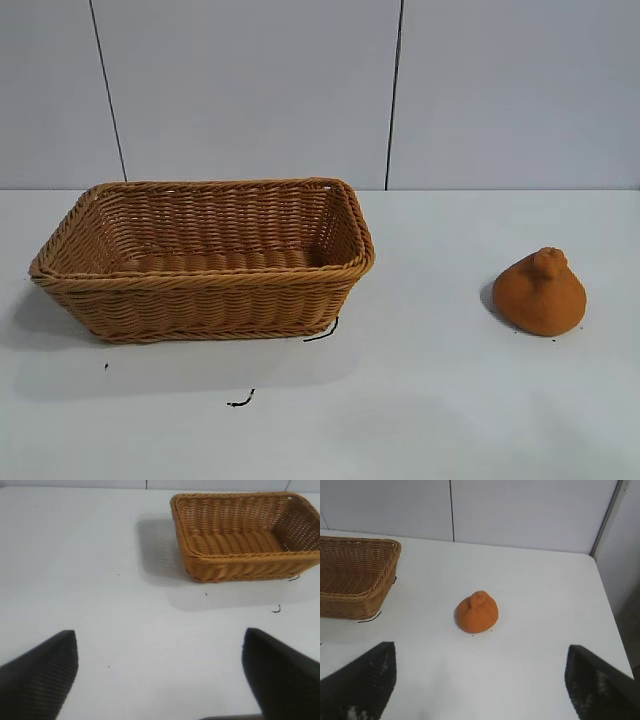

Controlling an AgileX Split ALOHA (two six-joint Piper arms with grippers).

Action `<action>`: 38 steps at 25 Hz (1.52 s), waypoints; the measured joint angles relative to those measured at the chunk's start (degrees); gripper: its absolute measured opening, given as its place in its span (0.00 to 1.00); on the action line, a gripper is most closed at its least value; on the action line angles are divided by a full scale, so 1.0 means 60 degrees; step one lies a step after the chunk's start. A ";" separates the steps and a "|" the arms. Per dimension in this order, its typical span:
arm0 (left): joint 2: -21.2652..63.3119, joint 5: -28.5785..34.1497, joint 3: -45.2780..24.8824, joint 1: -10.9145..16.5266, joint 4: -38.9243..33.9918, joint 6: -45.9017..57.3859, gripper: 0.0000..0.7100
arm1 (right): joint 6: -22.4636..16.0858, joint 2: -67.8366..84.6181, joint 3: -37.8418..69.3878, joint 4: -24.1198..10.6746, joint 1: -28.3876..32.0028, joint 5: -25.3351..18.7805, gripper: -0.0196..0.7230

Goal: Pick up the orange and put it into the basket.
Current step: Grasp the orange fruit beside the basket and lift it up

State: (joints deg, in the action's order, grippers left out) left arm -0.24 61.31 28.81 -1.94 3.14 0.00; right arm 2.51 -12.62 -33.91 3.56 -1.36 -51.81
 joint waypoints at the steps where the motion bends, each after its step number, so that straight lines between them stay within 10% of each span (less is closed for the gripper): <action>1: 0.0000 0.0000 0.0000 0.0000 0.0000 0.0000 0.90 | 0.0000 -0.0584 -0.0178 0.0000 0.0000 0.0106 0.91; 21: 0.0000 -0.0009 0.0000 0.0000 0.0000 0.0000 0.90 | -0.0038 -1.4070 -0.6304 0.0760 0.0000 0.0343 0.91; 38: 0.0000 -0.0018 0.0000 0.0000 0.0000 0.0000 0.90 | 0.0036 -1.7766 -0.7479 0.1042 0.0000 0.0994 0.91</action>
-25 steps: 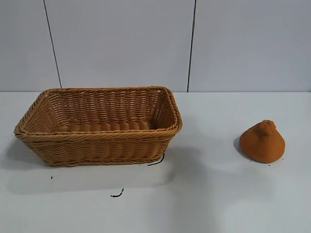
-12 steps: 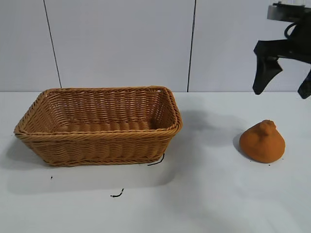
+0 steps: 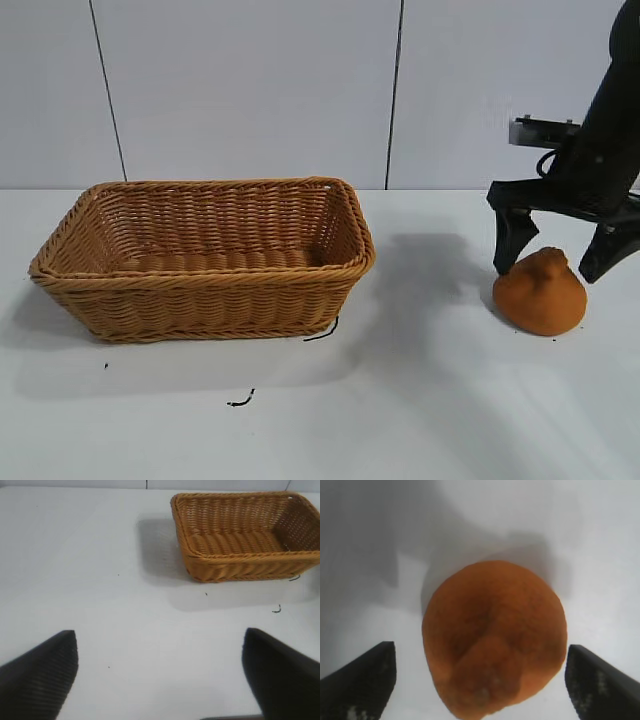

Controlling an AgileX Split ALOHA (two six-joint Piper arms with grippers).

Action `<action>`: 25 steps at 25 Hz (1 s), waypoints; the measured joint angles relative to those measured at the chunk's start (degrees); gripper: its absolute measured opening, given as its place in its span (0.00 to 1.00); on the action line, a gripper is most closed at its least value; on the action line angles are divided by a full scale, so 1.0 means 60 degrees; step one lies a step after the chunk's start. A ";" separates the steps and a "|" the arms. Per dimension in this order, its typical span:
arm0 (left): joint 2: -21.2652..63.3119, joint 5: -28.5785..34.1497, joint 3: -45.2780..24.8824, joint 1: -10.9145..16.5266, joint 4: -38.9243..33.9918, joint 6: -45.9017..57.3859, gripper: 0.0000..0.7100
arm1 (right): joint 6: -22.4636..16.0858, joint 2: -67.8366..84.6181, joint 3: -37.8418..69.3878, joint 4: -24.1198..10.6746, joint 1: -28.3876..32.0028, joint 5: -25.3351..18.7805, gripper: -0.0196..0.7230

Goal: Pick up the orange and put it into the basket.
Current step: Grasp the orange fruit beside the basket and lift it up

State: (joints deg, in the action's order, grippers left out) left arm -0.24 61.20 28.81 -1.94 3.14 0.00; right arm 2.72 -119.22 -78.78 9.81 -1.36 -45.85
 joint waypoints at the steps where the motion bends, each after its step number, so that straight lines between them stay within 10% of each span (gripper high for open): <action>1: 0.0000 0.0000 0.0000 0.0000 0.0000 0.0000 0.90 | 0.0000 -0.0061 0.0000 0.0000 0.0000 0.0086 0.91; 11: 0.0000 0.0000 0.0000 0.0000 0.0000 0.0000 0.90 | 0.0018 -0.0419 -0.0008 0.0000 0.0000 0.0287 0.86; 17: 0.0000 0.0000 0.0000 0.0000 0.0000 0.0000 0.90 | 0.0030 -0.0385 -0.0063 0.0000 0.0000 0.0140 0.35; 25: 0.0000 0.0008 0.0000 0.0000 0.0000 0.0000 0.90 | 0.0030 0.0451 -0.1275 0.0000 0.0000 -0.0982 0.24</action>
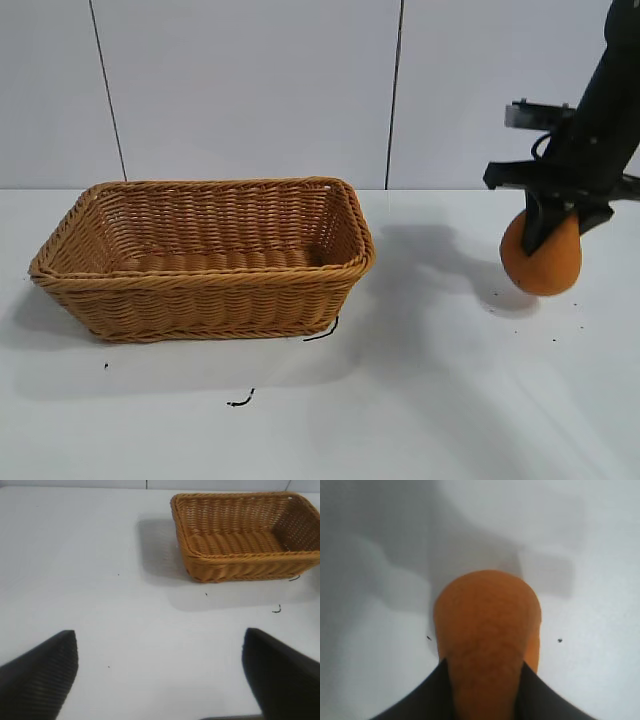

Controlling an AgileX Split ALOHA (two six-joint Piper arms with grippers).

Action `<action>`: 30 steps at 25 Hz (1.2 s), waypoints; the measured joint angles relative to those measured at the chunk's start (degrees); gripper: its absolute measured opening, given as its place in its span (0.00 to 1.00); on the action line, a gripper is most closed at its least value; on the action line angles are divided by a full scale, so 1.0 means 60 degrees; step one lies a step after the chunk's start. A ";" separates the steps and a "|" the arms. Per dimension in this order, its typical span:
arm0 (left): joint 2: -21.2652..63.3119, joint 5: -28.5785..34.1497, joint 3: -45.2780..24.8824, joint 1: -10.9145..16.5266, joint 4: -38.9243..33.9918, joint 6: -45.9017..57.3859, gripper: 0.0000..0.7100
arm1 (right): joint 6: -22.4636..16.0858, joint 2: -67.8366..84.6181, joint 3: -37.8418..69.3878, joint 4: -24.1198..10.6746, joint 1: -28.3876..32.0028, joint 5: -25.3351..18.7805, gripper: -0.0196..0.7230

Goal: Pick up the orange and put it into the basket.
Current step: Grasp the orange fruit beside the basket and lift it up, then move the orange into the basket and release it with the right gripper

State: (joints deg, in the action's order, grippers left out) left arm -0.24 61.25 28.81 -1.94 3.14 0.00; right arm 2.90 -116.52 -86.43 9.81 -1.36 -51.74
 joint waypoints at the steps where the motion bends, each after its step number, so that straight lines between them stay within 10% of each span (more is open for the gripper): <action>1: 0.0000 0.0000 0.0000 0.0000 0.0000 0.0000 0.90 | 0.0000 0.0156 -0.0308 0.0000 0.0000 -0.0214 0.24; 15: 0.0000 0.0000 0.0000 0.0000 0.0000 0.0000 0.90 | 0.0000 0.0506 -0.2247 0.0164 -0.1288 -0.1409 0.24; 30: 0.0000 0.0000 0.0000 0.0000 0.0000 0.0000 0.90 | -0.0347 0.0163 -0.2266 0.0390 -0.5501 0.1649 0.24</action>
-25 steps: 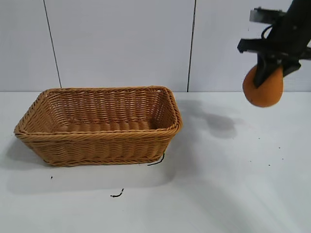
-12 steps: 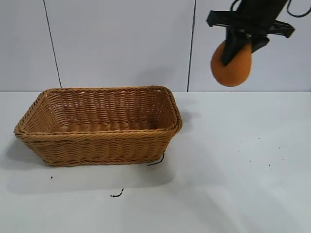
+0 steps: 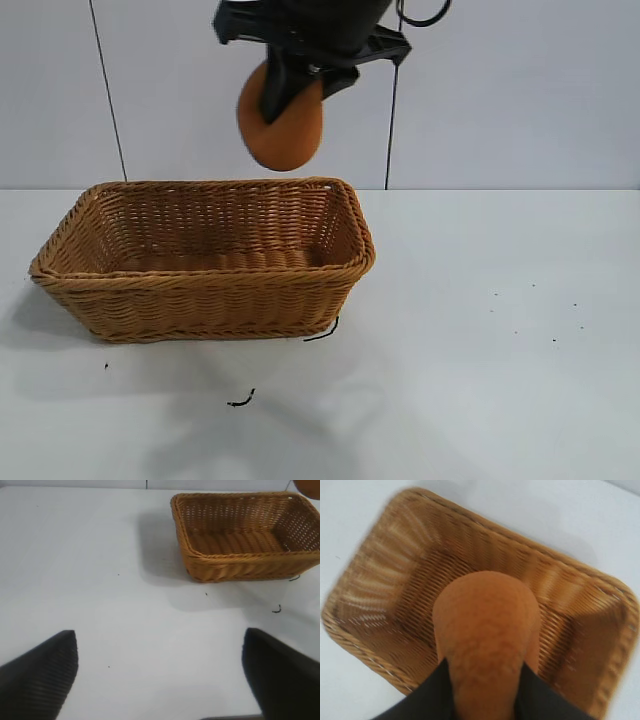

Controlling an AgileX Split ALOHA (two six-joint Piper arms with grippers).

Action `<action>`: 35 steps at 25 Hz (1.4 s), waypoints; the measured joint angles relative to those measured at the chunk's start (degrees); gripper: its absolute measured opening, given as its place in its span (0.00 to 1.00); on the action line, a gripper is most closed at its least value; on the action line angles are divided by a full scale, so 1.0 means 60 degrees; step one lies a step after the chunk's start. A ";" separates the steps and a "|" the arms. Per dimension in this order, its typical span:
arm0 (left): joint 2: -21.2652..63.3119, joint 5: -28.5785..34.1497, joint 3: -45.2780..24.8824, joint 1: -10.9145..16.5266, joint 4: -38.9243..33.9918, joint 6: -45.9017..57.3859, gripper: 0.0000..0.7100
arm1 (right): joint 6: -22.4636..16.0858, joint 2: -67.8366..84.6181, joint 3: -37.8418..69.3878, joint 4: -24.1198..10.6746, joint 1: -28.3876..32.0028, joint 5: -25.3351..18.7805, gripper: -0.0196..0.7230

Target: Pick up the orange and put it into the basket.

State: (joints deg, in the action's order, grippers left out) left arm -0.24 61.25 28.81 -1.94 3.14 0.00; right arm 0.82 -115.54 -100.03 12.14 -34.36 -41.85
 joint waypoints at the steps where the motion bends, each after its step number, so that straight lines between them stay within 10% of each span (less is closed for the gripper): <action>1: 0.0000 0.0000 0.0000 0.0000 0.0000 0.0000 0.90 | -0.0051 -0.0142 0.0000 0.0000 -0.0159 0.0173 0.24; 11: 0.0000 0.0001 0.0000 0.0000 0.0000 0.0000 0.90 | -0.0136 -0.2310 0.0000 -0.0004 -0.0498 0.1701 0.26; 15: 0.0000 0.0001 0.0000 0.0000 0.0000 0.0000 0.90 | -0.0136 -0.2432 0.0000 0.0005 -0.0498 0.1689 0.44; 18: 0.0000 0.0001 0.0000 0.0000 0.0000 0.0000 0.90 | -0.0136 -0.2411 -0.0003 0.0005 -0.0498 0.1695 0.79; 21: 0.0000 0.0001 0.0000 0.0000 0.0000 0.0000 0.90 | -0.0136 -0.2276 -0.0003 -0.0007 -0.0498 0.1523 0.87; 35: 0.0000 0.0001 0.0000 0.0000 0.0000 0.0000 0.90 | -0.0245 -0.1664 -0.2430 -0.0938 0.1684 -0.2555 0.88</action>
State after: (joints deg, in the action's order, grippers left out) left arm -0.24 61.26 28.81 -1.94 3.14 0.00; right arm -0.65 -125.53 -114.61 6.51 -24.26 -57.18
